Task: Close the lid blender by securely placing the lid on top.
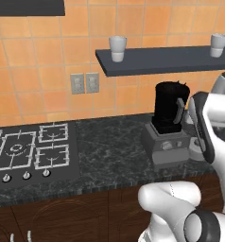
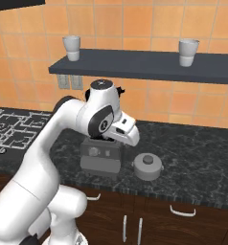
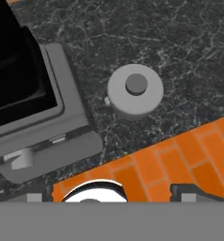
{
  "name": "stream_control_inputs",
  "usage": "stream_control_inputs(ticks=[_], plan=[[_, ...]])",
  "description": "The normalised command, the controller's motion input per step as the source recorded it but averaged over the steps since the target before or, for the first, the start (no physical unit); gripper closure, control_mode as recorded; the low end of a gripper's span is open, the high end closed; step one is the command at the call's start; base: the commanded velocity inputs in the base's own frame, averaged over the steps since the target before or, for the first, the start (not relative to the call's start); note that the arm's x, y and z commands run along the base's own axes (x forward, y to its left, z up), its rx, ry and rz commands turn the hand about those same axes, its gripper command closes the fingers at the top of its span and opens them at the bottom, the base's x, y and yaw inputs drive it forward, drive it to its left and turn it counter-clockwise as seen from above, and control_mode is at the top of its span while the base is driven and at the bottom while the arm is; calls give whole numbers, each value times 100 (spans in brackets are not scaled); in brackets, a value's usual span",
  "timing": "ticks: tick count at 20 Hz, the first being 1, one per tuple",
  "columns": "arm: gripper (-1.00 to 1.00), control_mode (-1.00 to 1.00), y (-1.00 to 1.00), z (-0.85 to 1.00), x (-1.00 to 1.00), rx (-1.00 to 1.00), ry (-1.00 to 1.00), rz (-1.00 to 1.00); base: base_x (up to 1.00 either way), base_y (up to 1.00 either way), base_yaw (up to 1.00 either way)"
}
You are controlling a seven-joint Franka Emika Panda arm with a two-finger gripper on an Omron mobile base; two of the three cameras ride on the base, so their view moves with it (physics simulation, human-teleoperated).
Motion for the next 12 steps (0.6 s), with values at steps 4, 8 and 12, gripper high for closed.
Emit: stream_control_inputs(ticks=[4, 8, 12], plan=[[-100, -100, -58, -42, 0, 0, 0, -5, 0, 0, 0], [-100, -100, -39, -30, 15, 0, 0, 0, 0, 0, 0], [-100, -100, -29, -35, 16, 0, 0, 2, 0, 0, 0]])
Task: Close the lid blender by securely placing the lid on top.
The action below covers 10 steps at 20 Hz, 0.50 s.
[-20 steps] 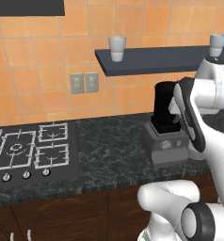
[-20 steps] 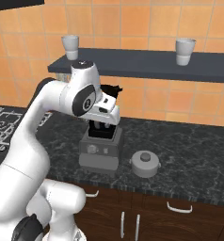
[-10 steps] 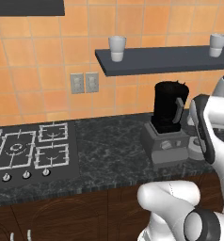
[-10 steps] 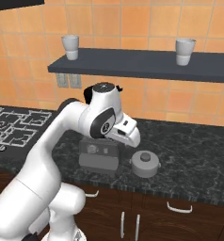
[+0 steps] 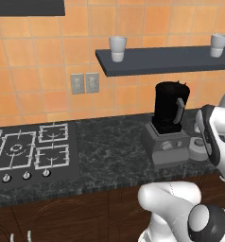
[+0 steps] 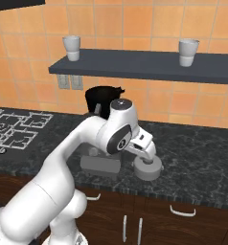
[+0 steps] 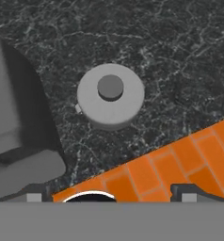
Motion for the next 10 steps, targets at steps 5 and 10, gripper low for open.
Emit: stream_control_inputs(ticks=[5, 10], plan=[[-100, -100, -7, -29, 29, 0, 0, 6, 0, 0, 0], [-100, -100, -10, -25, 31, 0, 0, 9, 0, 0, 0]])
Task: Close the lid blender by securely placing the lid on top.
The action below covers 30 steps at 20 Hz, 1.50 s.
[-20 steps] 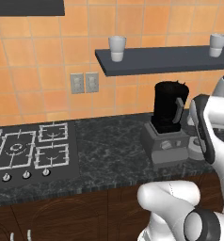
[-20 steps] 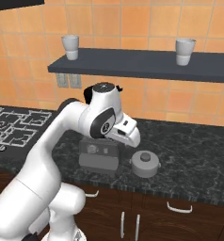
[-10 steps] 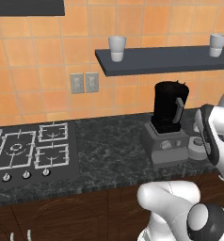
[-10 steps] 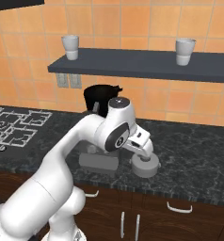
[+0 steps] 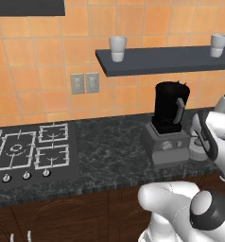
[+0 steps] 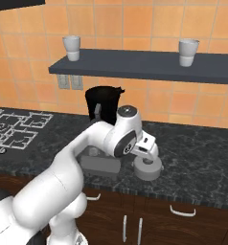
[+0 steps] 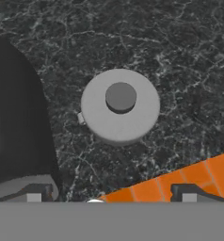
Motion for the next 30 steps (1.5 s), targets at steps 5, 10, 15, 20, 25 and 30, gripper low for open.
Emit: stream_control_inputs(ticks=[5, 10, 15, 20, 25, 30], plan=[[-100, -100, -19, -23, 23, 0, 3, 8, 0, 0, 0], [-100, -100, -9, -22, 28, 0, 5, 6, 0, 0, 0], [-100, -100, -15, -19, 22, 0, 3, 6, 0, 0, 0], [-100, -100, -11, -23, 19, 0, 1, 4, 0, 0, 0], [-100, -100, -2, -35, 13, 0, 0, 3, 0, 0, 0], [-100, -100, 0, -30, 15, 0, 0, 2, 0, 0, 0]])
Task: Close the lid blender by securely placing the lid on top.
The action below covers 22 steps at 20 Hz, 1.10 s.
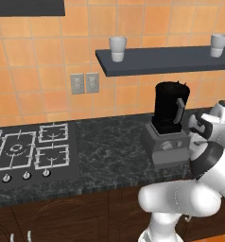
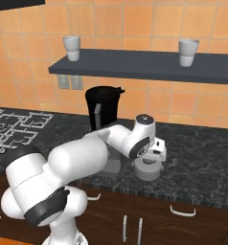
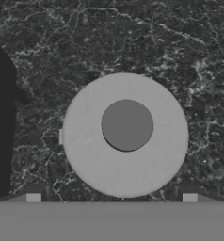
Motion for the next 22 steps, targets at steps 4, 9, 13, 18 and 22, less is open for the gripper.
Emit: stream_control_inputs(ticks=[4, 9, 13, 18, 22], plan=[[-100, -100, -1, -22, 18, 0, 0, 3, 0, 0, 0], [-100, -100, -5, -21, 17, 0, 0, 2, 0, 0, 0], [-100, -100, -14, -17, 18, 0, 0, 0, 0, 0, 0], [-100, -100, -11, -15, 20, 0, 0, 0, 0, 0, 0], [-100, -100, -5, -11, 26, 0, 0, 1, 0, 0, 0]])
